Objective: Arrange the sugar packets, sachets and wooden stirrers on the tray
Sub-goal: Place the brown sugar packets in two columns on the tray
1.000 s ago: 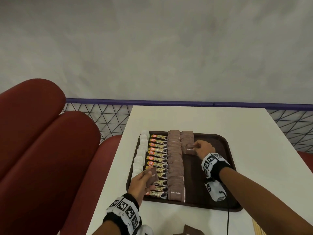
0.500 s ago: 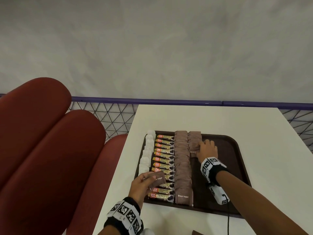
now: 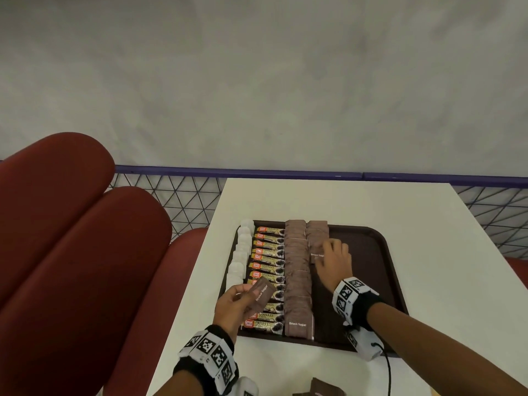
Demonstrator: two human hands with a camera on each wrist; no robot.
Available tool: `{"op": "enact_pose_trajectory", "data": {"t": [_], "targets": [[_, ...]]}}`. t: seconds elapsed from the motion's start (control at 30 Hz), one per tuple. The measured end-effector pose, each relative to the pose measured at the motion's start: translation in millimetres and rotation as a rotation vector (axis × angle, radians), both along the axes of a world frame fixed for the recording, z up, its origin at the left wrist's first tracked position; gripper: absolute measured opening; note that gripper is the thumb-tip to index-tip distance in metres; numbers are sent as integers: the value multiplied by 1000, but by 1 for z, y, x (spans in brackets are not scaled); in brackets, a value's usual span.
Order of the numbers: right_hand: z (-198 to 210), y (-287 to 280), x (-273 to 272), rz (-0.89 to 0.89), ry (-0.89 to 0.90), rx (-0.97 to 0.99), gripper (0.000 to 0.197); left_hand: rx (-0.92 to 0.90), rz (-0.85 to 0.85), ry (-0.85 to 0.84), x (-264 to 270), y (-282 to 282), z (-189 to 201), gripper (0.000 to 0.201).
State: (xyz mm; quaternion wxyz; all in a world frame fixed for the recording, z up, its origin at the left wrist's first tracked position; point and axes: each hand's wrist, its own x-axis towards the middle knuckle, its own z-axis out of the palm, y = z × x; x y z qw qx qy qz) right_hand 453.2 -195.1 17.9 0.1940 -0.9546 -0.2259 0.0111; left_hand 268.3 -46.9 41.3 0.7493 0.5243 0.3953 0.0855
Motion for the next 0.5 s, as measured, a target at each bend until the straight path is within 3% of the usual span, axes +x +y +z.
{"op": "enact_pose_trajectory", "data": {"t": [0.2, 0.37, 0.5], "targets": [[6, -6, -29, 214, 113, 222, 21, 49, -28, -3, 2, -14, 6, 9], [20, -4, -51, 371, 391, 453, 23, 80, -51, 0, 3, -25, 13, 6], [35, -3, -69, 438, 652, 515, 30, 107, -67, -1, 2, -28, 14, 11]]}}
